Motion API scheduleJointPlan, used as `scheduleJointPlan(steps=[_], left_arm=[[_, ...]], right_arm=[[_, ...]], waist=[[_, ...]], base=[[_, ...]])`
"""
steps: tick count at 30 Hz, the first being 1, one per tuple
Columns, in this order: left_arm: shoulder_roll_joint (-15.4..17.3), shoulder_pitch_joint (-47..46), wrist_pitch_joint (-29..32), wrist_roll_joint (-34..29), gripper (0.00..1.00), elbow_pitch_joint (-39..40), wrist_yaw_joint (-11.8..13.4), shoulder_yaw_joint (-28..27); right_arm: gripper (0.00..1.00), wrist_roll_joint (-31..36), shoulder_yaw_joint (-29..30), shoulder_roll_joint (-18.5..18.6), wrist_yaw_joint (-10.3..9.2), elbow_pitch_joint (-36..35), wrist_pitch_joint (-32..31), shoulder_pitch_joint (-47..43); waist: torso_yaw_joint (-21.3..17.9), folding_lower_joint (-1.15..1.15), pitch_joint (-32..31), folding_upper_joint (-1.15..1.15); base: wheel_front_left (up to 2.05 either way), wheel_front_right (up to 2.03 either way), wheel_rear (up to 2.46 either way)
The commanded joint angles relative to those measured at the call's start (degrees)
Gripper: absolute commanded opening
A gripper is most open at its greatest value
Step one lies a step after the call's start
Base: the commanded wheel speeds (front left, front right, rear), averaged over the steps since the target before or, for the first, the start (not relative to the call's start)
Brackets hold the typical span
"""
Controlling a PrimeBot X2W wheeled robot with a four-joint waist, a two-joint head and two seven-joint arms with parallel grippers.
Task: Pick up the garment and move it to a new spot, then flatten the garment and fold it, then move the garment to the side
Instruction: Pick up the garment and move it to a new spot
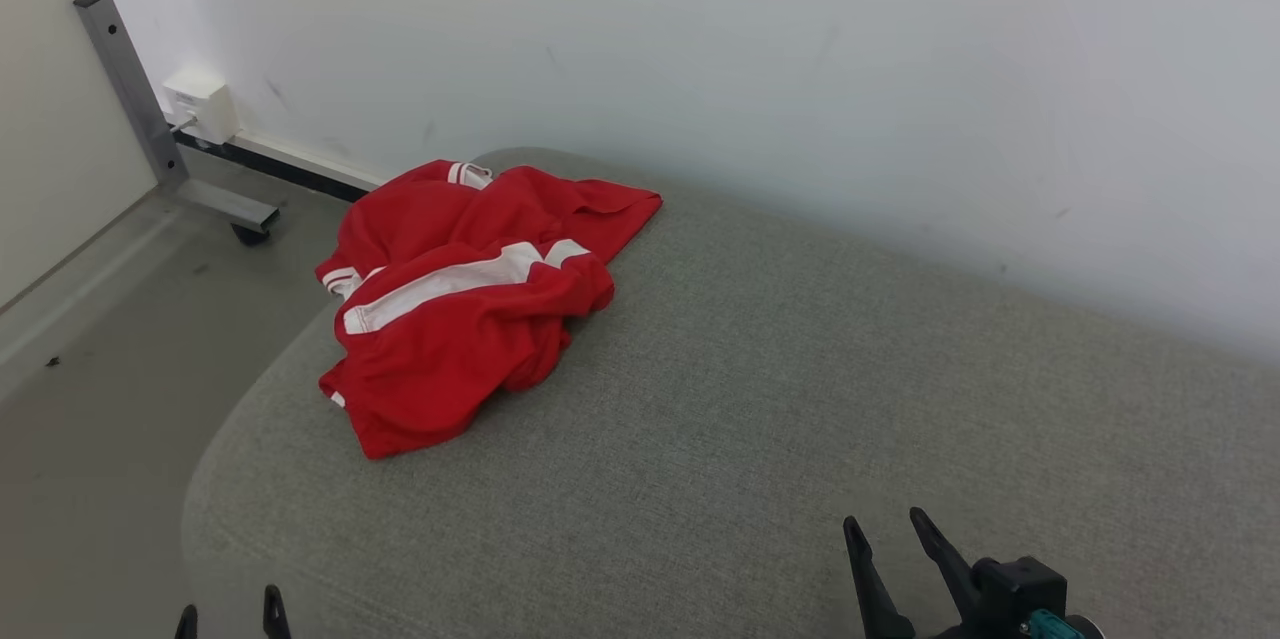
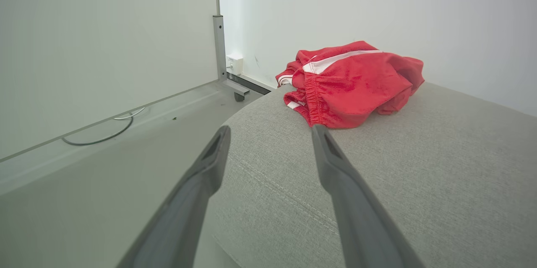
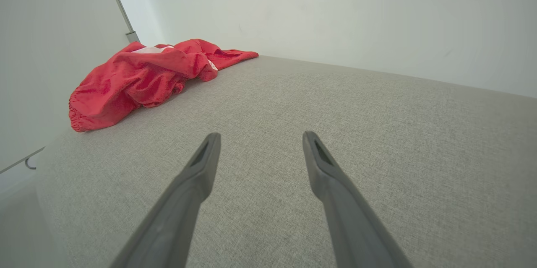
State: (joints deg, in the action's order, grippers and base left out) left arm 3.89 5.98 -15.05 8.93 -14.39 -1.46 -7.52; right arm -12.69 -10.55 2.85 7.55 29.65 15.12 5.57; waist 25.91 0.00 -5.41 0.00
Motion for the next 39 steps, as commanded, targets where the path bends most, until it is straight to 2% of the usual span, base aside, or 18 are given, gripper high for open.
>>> scheduleJointPlan(steps=[1, 18, 23, 28, 35, 39], left_arm=[[-0.37, 1.06, -0.20, 0.29, 1.00, 0.75, 0.37, -0.54], [-1.00, 1.67, -0.20, 0.09, 1.00, 1.38, 1.46, -0.41], [-1.02, -0.23, -0.20, 0.46, 1.00, -1.15, 0.68, 0.39], [0.22, -7.81, 0.60, -0.12, 1.00, -7.70, -0.16, 1.31], [1.83, -23.08, 9.45, 1.33, 1.00, -17.14, -2.71, 3.89], [2.46, -30.92, 15.00, 4.98, 1.00, -22.63, -3.05, 1.88]], right_arm=[[1.00, 0.29, -0.62, 0.06, -0.12, 0.45, 0.04, 1.00], [1.00, 0.54, -1.70, 0.06, -0.12, 2.25, 0.04, 2.03], [1.00, 0.31, -0.92, 0.06, -0.12, 2.16, 0.04, 0.73], [1.00, 0.92, -0.12, 0.06, -0.12, 1.70, 0.04, -0.62], [1.00, 1.96, 1.36, 0.06, -0.12, -0.24, 0.05, -3.76], [1.00, 4.65, 0.27, 0.16, -0.12, -2.89, -1.70, -3.27]], waist=[[1.58, 0.00, 1.66, 0.00], [1.41, 0.00, 1.46, 0.00], [1.20, 0.00, 1.28, 0.00], [1.40, 0.00, 1.64, 0.00], [1.33, 0.00, 1.97, 0.00], [-3.08, 0.00, 5.71, 0.00]], base=[[0.00, 0.00, 0.00], [0.00, 0.00, 0.00], [0.00, 0.00, 0.00], [0.00, 0.00, 0.00], [0.00, 0.00, 0.00], [0.00, 0.00, 0.00]])
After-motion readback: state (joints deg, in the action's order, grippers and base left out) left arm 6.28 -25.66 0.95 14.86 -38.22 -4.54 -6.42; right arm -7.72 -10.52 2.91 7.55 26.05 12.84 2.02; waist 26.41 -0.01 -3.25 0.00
